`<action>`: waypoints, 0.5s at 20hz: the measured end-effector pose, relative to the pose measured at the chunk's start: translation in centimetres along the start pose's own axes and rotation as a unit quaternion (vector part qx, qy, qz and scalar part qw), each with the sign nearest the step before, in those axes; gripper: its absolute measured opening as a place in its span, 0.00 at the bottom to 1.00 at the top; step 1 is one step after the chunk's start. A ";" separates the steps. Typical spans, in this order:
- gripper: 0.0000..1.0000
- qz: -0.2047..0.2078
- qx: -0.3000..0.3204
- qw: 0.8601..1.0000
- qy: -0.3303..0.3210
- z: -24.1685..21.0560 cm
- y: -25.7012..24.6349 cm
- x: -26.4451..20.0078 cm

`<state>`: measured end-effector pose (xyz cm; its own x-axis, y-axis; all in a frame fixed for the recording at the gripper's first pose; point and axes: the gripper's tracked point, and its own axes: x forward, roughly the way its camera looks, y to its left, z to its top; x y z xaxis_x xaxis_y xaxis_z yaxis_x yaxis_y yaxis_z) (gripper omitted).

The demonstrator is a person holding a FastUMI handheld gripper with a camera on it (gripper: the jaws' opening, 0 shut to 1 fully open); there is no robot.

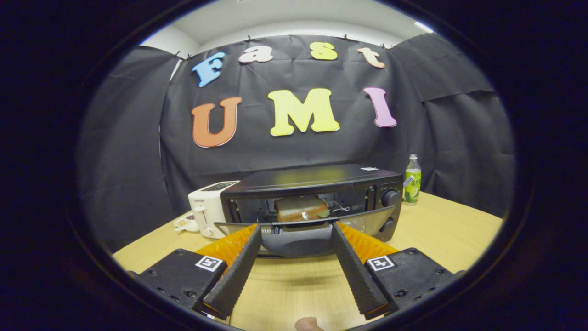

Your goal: Open the toaster oven, put the food inside, and close the toaster oven door.

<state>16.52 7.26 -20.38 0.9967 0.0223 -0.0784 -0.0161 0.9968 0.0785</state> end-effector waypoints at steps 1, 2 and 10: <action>0.99 -0.001 0.007 1.000 0.002 0.0 -0.3 0.0; 0.99 0.002 0.014 1.000 0.003 0.0 -0.2 -0.1; 1.00 0.013 0.021 0.999 0.021 2.2 -1.0 -2.9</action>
<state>13.80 6.01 -18.05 0.9917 0.0525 -0.1174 -0.0380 0.9918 0.1223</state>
